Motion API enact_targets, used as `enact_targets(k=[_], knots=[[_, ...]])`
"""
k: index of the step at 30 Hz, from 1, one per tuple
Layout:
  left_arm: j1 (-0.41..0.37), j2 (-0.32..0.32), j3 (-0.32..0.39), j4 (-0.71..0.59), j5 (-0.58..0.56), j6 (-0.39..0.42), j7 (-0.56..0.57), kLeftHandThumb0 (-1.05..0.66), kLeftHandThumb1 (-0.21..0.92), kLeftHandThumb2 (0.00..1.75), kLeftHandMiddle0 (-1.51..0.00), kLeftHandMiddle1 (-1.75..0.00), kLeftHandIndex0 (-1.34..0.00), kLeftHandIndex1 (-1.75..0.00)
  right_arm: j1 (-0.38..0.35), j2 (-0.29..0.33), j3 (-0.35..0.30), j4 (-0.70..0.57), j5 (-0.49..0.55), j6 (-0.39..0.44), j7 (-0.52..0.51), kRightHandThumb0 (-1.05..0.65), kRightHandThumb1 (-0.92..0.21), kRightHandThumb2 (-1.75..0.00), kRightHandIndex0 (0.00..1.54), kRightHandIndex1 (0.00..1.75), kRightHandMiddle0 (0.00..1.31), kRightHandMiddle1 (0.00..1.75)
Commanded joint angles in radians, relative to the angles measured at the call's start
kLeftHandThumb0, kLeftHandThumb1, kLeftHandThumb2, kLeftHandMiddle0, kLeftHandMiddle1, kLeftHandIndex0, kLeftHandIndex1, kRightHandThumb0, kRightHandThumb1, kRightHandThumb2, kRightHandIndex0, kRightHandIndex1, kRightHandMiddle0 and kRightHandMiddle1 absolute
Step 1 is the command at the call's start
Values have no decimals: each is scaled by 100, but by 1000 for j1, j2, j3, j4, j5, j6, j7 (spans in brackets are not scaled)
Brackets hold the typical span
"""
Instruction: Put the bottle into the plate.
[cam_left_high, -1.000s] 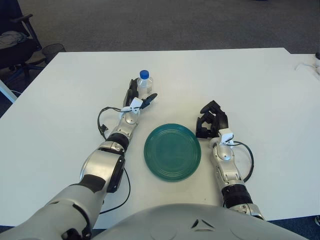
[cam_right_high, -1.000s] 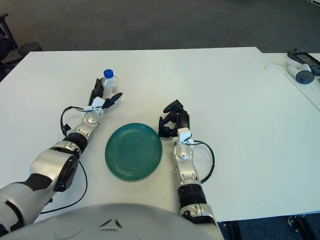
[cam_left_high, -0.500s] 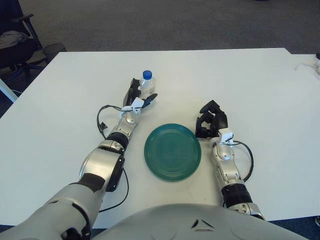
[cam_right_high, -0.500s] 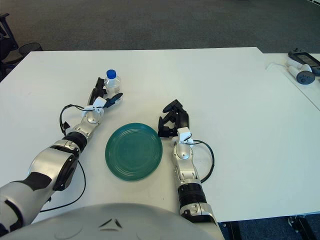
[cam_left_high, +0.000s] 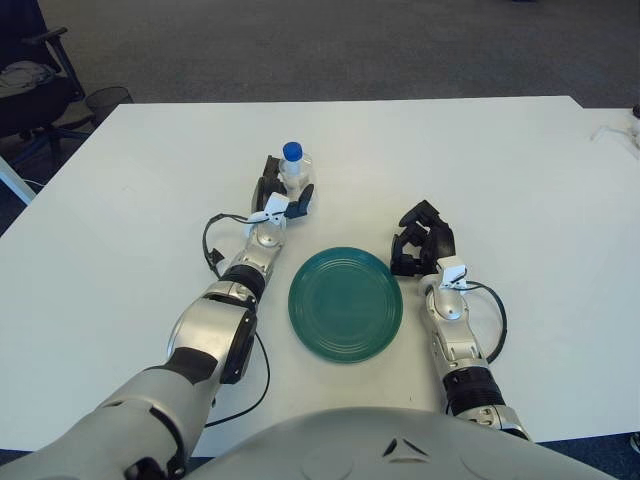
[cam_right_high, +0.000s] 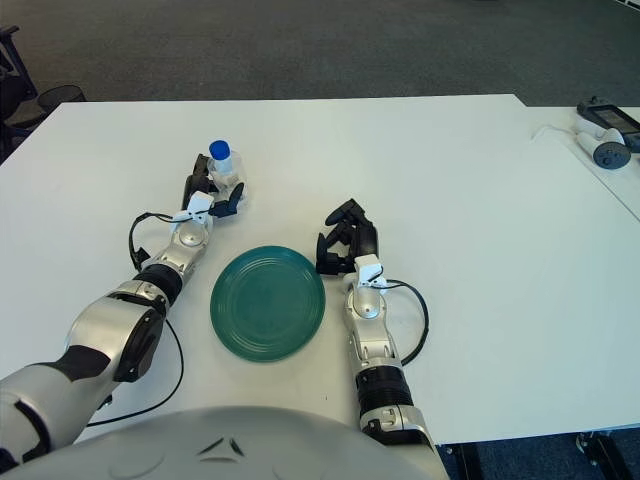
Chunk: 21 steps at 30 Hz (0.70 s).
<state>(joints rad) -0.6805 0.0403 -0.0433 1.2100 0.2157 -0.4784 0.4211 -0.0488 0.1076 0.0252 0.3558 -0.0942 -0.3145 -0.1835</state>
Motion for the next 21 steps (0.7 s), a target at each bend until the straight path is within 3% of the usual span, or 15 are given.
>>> enact_targets(k=[1,21], knots=[[-13,2,10,-11,-6,-12,13,-45,37,125,-113,-175,-56,-175,40,-1,-10,47,7,51,-2,0,-5,-159,83,167,59,175],[-19,-5,46,-25,-22,-21,56,-46,34,129,-116,-175,-59,-175,38,-7,-6,51,6,51,3,0,-8,-159,79,171,57,175]])
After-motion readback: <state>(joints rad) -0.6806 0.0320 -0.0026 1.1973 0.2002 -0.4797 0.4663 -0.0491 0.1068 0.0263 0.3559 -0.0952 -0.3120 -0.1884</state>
